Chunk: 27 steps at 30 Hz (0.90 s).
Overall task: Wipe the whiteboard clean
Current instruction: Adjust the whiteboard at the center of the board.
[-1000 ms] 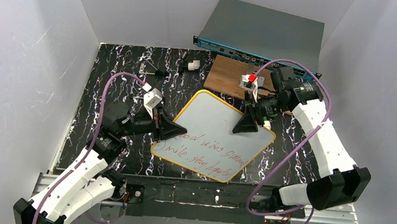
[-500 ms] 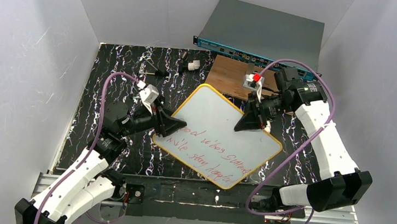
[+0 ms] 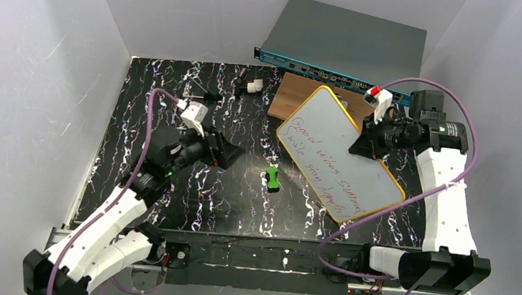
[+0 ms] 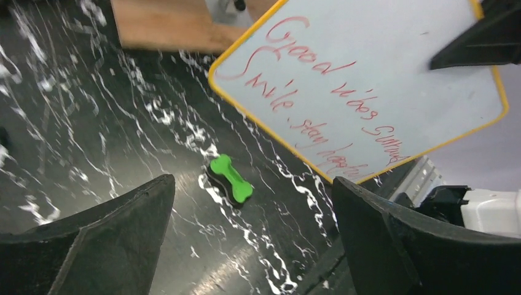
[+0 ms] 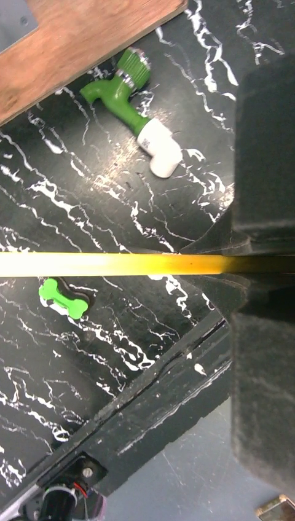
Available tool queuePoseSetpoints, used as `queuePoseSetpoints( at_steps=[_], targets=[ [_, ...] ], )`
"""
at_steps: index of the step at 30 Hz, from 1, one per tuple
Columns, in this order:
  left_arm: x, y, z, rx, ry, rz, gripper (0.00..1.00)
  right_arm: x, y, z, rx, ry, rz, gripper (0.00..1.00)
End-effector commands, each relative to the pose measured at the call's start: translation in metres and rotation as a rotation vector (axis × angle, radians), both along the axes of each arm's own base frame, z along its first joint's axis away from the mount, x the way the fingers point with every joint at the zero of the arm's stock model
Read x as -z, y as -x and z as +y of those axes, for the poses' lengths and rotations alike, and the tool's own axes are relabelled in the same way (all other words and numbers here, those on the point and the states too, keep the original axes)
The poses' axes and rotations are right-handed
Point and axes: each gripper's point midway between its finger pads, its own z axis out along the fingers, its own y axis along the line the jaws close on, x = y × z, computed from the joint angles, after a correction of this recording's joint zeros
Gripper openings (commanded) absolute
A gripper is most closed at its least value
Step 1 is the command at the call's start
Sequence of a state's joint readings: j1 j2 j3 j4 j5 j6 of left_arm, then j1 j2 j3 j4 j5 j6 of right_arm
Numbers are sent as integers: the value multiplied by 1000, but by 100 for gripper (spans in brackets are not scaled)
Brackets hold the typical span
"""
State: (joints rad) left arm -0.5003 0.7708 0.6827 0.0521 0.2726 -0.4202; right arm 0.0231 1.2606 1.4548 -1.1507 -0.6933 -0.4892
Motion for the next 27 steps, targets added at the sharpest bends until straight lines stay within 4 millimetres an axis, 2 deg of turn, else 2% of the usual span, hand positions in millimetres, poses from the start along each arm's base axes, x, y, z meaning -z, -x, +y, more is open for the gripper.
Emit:
queuePoseSetpoints(
  at_steps=[1, 4, 6, 10, 13, 16, 18, 22, 27],
  targets=[
    [43, -2, -16, -23, 44, 282, 98, -17, 7, -1, 42, -26, -59, 1],
    [71, 0, -32, -50, -19, 389, 98, -10, 3, -2, 64, -24, -38, 1],
    [81, -1, -46, -81, -90, 412, 98, -5, -1, -5, 89, -16, -35, 1],
    [104, -7, -59, -213, -290, 491, 97, 2, -7, -5, 111, -19, -20, 1],
    [126, -5, -70, -265, -423, 549, 87, 5, -8, -3, 107, -30, -10, 1],
    [136, -15, -82, -310, -468, 558, 80, 5, -9, -3, 106, -32, -9, 1],
    [144, -23, -89, -340, -499, 563, 71, 4, -9, -2, 103, -38, -8, 1],
    [162, -34, -101, -383, -589, 574, 64, 5, -8, -2, 100, -41, -8, 1],
    [182, -36, -108, -413, -646, 609, 56, 5, -7, -1, 97, -46, -9, 1]
  ],
)
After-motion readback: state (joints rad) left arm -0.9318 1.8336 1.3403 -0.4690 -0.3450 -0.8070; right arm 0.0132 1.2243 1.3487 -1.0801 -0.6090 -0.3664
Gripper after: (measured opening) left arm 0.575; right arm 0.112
